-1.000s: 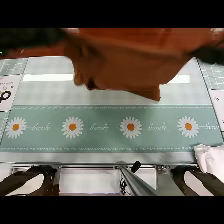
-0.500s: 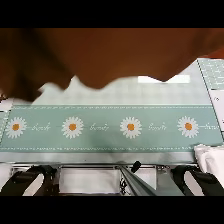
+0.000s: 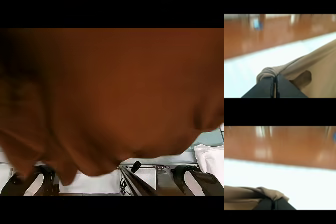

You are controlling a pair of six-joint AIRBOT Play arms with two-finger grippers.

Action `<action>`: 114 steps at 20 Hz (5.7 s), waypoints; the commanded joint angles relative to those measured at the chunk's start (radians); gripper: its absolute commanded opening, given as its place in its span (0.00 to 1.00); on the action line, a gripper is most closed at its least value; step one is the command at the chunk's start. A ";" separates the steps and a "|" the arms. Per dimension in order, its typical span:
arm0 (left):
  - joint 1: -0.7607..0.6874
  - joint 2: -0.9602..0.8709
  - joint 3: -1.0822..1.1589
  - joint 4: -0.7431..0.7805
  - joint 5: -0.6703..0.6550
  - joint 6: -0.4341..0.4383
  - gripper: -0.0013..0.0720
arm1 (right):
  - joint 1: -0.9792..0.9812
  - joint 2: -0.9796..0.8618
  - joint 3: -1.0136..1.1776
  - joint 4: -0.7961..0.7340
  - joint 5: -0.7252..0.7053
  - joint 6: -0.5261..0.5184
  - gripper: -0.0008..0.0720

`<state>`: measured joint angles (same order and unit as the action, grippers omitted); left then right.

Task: Fold the shirts.

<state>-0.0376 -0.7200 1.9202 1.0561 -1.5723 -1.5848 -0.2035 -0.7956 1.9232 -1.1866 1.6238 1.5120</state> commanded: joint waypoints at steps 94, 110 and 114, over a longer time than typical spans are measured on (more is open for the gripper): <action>0.058 -0.598 -1.181 -0.010 0.361 0.380 0.05 | 0.091 -0.467 -1.292 0.187 -0.490 -0.145 0.46; 0.163 0.033 -0.402 -0.009 0.650 0.403 0.05 | 0.101 -0.045 -0.287 -0.025 -0.512 -0.098 0.04; 0.163 0.131 -0.220 -0.009 0.872 0.403 0.05 | 0.101 -0.042 0.067 -0.030 -0.568 -0.075 0.05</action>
<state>0.1204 -0.6678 1.5616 1.0439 -0.8772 -1.1812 -0.1032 -0.8562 1.7466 -1.1912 1.1110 1.4128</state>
